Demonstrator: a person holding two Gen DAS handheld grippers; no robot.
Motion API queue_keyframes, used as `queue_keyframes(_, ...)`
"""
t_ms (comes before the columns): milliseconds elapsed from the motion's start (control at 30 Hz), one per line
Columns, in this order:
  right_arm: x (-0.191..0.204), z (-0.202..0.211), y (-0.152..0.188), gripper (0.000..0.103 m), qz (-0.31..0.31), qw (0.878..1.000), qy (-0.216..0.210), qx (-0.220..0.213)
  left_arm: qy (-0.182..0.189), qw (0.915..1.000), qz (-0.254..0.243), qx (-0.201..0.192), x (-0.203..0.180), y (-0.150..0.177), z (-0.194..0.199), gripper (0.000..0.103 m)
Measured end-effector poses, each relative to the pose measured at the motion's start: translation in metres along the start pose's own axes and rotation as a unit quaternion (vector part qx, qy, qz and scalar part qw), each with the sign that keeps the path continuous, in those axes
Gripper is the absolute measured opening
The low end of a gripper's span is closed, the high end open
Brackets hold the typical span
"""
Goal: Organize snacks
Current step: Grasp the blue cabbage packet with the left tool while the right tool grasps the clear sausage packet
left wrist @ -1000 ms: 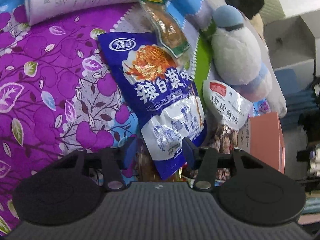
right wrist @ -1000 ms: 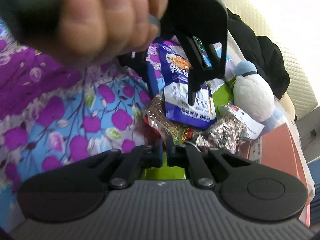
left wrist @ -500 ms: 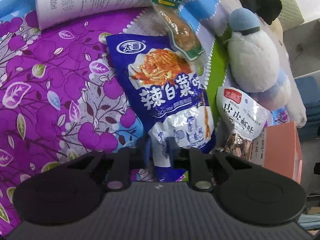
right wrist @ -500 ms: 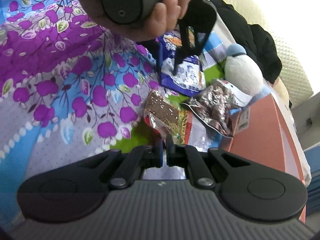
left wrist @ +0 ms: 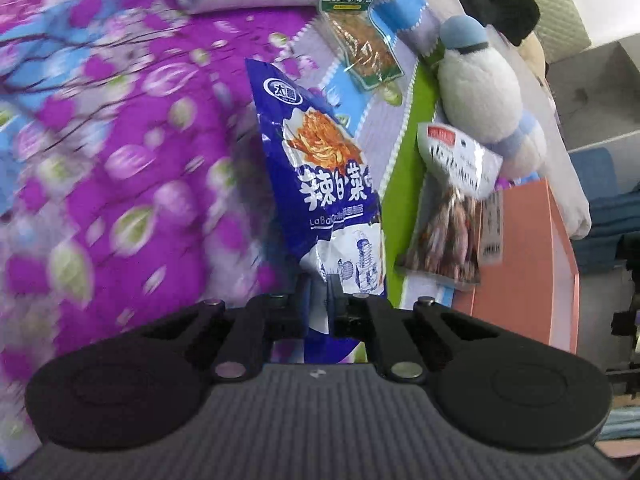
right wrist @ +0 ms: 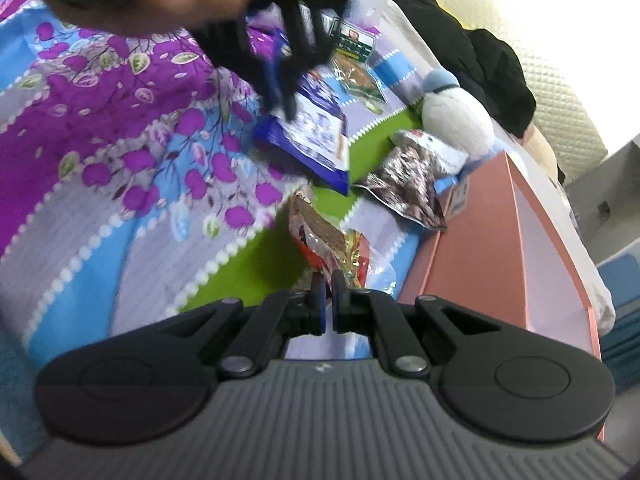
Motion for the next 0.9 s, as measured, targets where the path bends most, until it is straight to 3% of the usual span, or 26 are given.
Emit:
queue_keyframes(400, 0.005, 0.034, 0.033, 0.005, -0.071, 0.997, -0.005, 0.015, -0.007, 0.9997, -0.024, 0.007, 0.047, 0.089, 0.078, 0.009)
queue_keyframes(633, 0.011, 0.047, 0.043, 0.008, -0.11, 0.993, -0.033, 0.013, -0.039, 0.9977, -0.055, 0.007, 0.069, 0.106, 0.1, 0.012)
queue_keyframes(667, 0.01, 0.048, 0.044, 0.008, -0.123, 0.991, -0.043, 0.011, -0.048, 0.9971, -0.059, 0.007, 0.072, 0.106, 0.101, 0.015)
queue_keyframes(767, 0.005, 0.05, 0.048, 0.009, -0.182, 0.979, -0.091, 0.019, -0.069, 0.9944, -0.08, 0.009, 0.075, 0.107, 0.104, 0.043)
queue_keyframes(800, 0.003, 0.05, 0.05, 0.024, -0.203, 0.973, -0.103, 0.021, -0.069, 0.9941, -0.083, 0.007, 0.076, 0.107, 0.106, 0.062)
queue_keyframes(833, 0.001, 0.051, 0.051, 0.048, -0.219, 0.969, -0.111, 0.02, -0.07, 0.9939, -0.086, 0.002, 0.075, 0.107, 0.107, 0.075)
queue_keyframes(900, -0.002, 0.056, 0.053, 0.068, -0.244, 0.963, -0.117, 0.009, -0.08, 0.992, -0.097, -0.014, 0.072, 0.105, 0.11, 0.086)
Point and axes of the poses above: each gripper's, at about its wrist camera, not at the fingertips, and z roughly against the way its jaws point, x to its left, y to its underside, the point moved 6 cm from there along -z, roughly the way its jaws point
